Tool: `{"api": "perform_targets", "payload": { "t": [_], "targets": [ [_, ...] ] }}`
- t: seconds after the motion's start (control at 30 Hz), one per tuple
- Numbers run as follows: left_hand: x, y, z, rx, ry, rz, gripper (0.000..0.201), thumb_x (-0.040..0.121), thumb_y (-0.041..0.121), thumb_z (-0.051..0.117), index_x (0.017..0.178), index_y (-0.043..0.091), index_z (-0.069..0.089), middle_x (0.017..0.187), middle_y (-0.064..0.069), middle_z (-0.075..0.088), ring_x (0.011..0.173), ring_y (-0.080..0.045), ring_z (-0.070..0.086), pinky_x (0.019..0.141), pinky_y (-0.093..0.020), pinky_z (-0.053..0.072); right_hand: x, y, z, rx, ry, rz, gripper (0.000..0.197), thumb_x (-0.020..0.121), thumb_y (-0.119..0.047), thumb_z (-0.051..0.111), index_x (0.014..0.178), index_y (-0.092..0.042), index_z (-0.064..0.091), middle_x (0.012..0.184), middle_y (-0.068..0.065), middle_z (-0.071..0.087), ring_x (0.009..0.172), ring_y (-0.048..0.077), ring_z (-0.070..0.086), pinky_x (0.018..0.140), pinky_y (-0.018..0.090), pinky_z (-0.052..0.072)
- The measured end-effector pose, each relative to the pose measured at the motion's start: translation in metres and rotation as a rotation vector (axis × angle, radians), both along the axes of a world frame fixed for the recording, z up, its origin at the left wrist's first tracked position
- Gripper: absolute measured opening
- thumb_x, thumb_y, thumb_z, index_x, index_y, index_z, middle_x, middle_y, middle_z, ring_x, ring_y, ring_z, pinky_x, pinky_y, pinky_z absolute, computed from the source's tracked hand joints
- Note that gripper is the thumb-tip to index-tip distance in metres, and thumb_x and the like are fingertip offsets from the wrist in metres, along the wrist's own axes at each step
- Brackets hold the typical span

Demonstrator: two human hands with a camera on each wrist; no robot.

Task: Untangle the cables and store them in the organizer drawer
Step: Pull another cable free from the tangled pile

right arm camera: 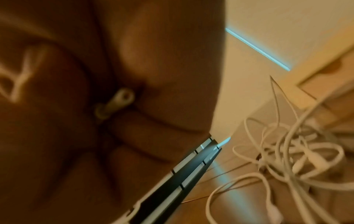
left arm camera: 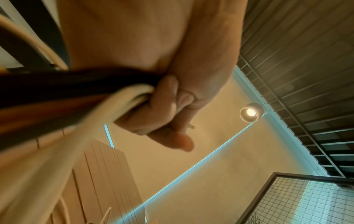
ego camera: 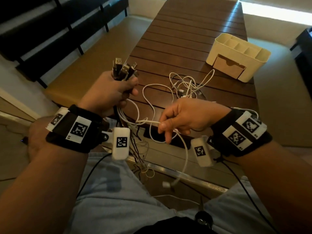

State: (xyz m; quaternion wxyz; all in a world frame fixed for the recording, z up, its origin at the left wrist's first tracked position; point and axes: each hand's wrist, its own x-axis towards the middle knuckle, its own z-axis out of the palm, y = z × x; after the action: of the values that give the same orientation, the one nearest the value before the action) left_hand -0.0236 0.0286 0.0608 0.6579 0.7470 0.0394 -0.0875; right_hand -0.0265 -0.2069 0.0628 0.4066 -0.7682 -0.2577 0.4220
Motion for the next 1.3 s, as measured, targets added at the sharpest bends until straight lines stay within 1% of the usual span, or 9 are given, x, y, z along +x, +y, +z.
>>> {"api": "perform_targets", "payload": {
  "t": [0.13, 0.23, 0.3, 0.47, 0.63, 0.87, 1.07, 1.23, 1.3],
  "targets": [
    [-0.001, -0.011, -0.010, 0.011, -0.012, 0.041, 0.007, 0.101, 0.020, 0.057, 0.098, 0.014, 0.061, 0.062, 0.004, 0.059, 0.052, -0.009, 0.044, 0.045, -0.020, 0.036, -0.001, 0.001, -0.025, -0.514, -0.197, 0.258, 0.027, 0.088, -0.051, 0.066, 0.103, -0.030, 0.074, 0.105, -0.010, 0.074, 0.078, 0.011, 0.064, 0.080, 0.032, 0.056],
    [-0.001, -0.015, -0.021, -0.014, -0.004, 0.083, 0.006, 0.100, 0.020, 0.058, 0.098, 0.016, 0.063, 0.062, 0.004, 0.059, 0.050, -0.008, 0.045, 0.044, -0.020, 0.036, 0.005, -0.004, -0.034, -0.725, -0.237, 0.291, 0.053, 0.077, -0.067, 0.066, 0.117, -0.032, 0.070, 0.112, -0.012, 0.070, 0.103, 0.015, 0.065, 0.096, 0.040, 0.052],
    [-0.002, -0.015, -0.024, -0.039, -0.004, 0.085, 0.007, 0.100, 0.021, 0.058, 0.097, 0.017, 0.063, 0.062, 0.003, 0.058, 0.049, -0.007, 0.045, 0.045, -0.021, 0.036, 0.013, -0.011, -0.026, -0.688, -0.317, 0.178, 0.061, 0.077, -0.074, 0.059, 0.118, -0.029, 0.068, 0.108, -0.011, 0.070, 0.102, 0.013, 0.064, 0.094, 0.037, 0.051],
    [-0.010, -0.028, -0.014, -0.104, -0.066, -0.012, 0.010, 0.101, 0.020, 0.056, 0.095, 0.014, 0.060, 0.059, 0.004, 0.055, 0.047, -0.006, 0.043, 0.044, -0.020, 0.035, 0.018, -0.006, -0.020, -0.385, -0.470, -0.132, 0.046, 0.085, -0.067, 0.055, 0.101, -0.027, 0.069, 0.087, -0.010, 0.069, 0.084, 0.008, 0.064, 0.079, 0.028, 0.051],
    [-0.014, -0.032, -0.001, -0.176, -0.097, -0.014, 0.009, 0.100, 0.019, 0.056, 0.099, 0.011, 0.057, 0.059, 0.004, 0.053, 0.045, -0.005, 0.044, 0.043, -0.019, 0.034, 0.006, 0.017, -0.056, -0.409, -0.420, -0.024, 0.037, 0.086, -0.056, 0.066, 0.109, -0.027, 0.067, 0.095, -0.010, 0.063, 0.086, 0.008, 0.059, 0.075, 0.026, 0.049],
    [-0.014, -0.018, 0.009, -0.153, -0.103, 0.019, 0.009, 0.099, 0.018, 0.057, 0.094, 0.011, 0.059, 0.056, 0.003, 0.051, 0.044, -0.004, 0.043, 0.042, -0.019, 0.030, 0.009, 0.012, -0.073, -0.412, -0.410, -0.005, 0.009, 0.092, -0.034, 0.067, 0.083, -0.030, 0.068, 0.077, -0.013, 0.064, 0.072, 0.003, 0.057, 0.061, 0.023, 0.040],
    [-0.013, -0.011, 0.007, -0.125, -0.071, 0.000, 0.010, 0.100, 0.018, 0.055, 0.095, 0.010, 0.059, 0.057, 0.003, 0.052, 0.045, -0.005, 0.042, 0.042, -0.019, 0.032, 0.018, -0.004, -0.073, -0.654, -0.370, 0.110, 0.021, 0.084, -0.034, 0.075, 0.104, -0.031, 0.070, 0.085, -0.012, 0.066, 0.082, 0.006, 0.059, 0.075, 0.030, 0.051],
    [-0.013, -0.009, 0.005, -0.103, -0.066, -0.022, 0.011, 0.099, 0.019, 0.055, 0.094, 0.011, 0.060, 0.056, 0.003, 0.051, 0.047, -0.010, 0.038, 0.043, -0.019, 0.032, 0.020, -0.012, -0.082, -0.649, -0.408, 0.072, 0.010, 0.089, -0.029, 0.070, 0.098, -0.025, 0.073, 0.090, -0.006, 0.070, 0.085, 0.010, 0.060, 0.072, 0.026, 0.049],
    [-0.013, -0.008, 0.005, -0.108, -0.063, -0.035, 0.011, 0.099, 0.020, 0.056, 0.094, 0.011, 0.060, 0.056, 0.004, 0.051, 0.046, -0.008, 0.040, 0.042, -0.018, 0.033, 0.024, -0.017, -0.080, -0.613, -0.401, 0.014, 0.008, 0.088, -0.032, 0.071, 0.094, -0.027, 0.073, 0.090, -0.007, 0.070, 0.085, 0.009, 0.062, 0.079, 0.031, 0.053]
  ]
}}
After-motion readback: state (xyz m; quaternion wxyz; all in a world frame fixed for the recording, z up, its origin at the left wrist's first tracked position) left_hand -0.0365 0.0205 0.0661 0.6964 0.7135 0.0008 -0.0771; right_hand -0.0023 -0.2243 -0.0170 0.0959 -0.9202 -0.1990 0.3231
